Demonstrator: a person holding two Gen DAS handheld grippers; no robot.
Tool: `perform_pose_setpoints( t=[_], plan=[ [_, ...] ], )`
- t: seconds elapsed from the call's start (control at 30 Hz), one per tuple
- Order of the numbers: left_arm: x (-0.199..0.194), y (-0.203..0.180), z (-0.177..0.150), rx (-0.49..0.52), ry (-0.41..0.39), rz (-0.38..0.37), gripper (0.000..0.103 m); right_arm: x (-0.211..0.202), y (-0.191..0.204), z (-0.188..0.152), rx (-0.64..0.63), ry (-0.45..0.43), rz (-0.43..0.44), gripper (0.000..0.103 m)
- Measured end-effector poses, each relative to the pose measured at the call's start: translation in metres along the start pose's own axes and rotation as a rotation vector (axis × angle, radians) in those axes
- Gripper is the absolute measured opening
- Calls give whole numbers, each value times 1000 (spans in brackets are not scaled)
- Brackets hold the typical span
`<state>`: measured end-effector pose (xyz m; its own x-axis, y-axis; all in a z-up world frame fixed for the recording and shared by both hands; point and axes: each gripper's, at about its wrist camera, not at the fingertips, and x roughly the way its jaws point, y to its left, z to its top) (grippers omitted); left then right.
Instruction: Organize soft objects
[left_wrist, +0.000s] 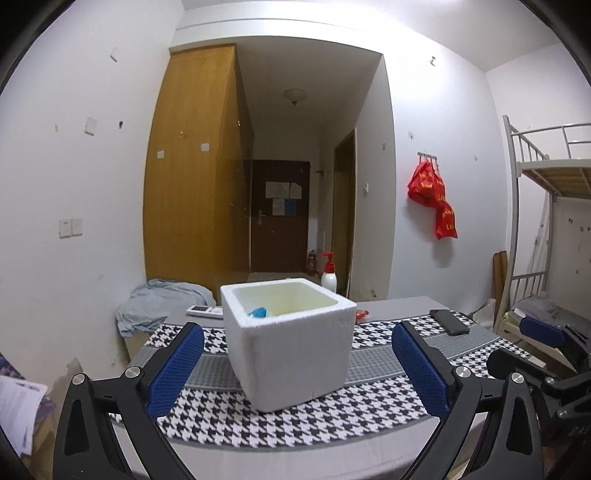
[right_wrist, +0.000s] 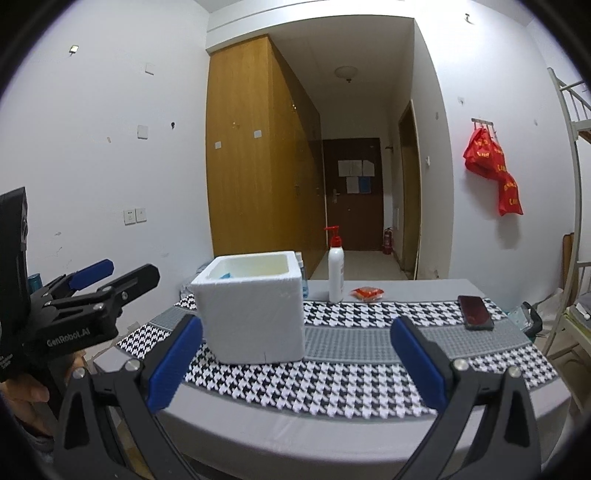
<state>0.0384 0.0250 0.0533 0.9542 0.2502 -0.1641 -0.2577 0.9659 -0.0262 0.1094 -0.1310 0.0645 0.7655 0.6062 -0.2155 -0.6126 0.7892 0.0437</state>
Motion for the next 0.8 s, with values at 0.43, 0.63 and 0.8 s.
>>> perform_pose_setpoints(
  t=[0.43,0.63,0.8],
  plan=[
    [-31,1,-43,15,-3,31,102,-22,17,-36,-21,-14,-34,103],
    [-30,5,-46,10,12,37,102,-20,20,-41,-20,5,-27,103],
    [-28,8,-46,1,19,49,102,-18,18,-40,-14,8,-29,103]
  ],
)
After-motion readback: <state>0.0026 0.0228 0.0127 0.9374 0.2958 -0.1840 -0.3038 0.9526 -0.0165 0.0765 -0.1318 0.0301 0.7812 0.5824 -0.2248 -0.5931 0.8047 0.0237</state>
